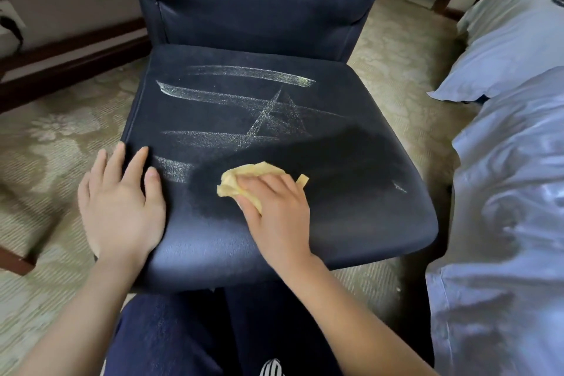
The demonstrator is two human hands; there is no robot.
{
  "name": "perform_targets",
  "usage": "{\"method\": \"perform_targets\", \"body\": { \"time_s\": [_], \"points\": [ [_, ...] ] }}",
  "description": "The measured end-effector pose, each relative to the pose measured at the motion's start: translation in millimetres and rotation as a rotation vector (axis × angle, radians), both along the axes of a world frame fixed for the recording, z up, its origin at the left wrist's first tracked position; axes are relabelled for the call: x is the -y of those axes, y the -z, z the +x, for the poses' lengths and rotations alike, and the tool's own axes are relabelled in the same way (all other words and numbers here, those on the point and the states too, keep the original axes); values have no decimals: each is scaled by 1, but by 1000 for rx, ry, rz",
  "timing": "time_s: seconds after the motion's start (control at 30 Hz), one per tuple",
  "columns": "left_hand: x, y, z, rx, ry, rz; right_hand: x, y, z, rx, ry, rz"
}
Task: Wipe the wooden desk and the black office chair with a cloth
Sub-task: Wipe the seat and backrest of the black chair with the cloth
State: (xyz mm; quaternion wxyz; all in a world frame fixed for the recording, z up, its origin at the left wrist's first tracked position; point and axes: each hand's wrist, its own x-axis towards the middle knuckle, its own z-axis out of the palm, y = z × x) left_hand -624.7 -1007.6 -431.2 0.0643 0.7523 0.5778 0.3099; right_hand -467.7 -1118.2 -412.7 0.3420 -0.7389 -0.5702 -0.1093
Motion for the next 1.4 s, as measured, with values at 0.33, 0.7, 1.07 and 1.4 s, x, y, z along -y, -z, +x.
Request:
{"method": "perform_targets", "body": {
  "time_s": [0.33,0.7,1.07,1.4],
  "points": [
    [-1,0,-10,-39,232,136,60,19,63,47,180,110],
    [0,3,-8,-33,252,151,89,6,184,-246,779,4],
    [6,-2,-2,-37,224,156,-52,-13,130,-58,469,-294],
    [6,-5,-4,0,193,159,-47,-10,-3,-84,-86,-145]
  ]
}}
